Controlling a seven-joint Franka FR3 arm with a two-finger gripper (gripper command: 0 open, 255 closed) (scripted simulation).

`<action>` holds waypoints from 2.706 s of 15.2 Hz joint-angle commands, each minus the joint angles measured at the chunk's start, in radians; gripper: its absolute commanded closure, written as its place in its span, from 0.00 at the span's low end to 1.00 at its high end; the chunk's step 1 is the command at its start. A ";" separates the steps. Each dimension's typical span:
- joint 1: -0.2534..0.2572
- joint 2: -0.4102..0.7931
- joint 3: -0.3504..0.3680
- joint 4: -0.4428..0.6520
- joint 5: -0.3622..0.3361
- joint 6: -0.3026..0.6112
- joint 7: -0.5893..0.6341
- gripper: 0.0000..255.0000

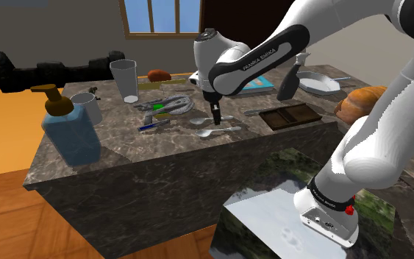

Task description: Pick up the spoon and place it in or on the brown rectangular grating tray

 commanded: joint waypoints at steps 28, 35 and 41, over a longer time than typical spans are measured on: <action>0.004 -0.093 0.003 0.077 0.039 -0.162 -0.054 1.00; 0.006 -0.128 0.003 0.134 0.053 -0.252 -0.079 1.00; -0.008 -0.204 -0.016 0.096 0.057 -0.280 -0.122 1.00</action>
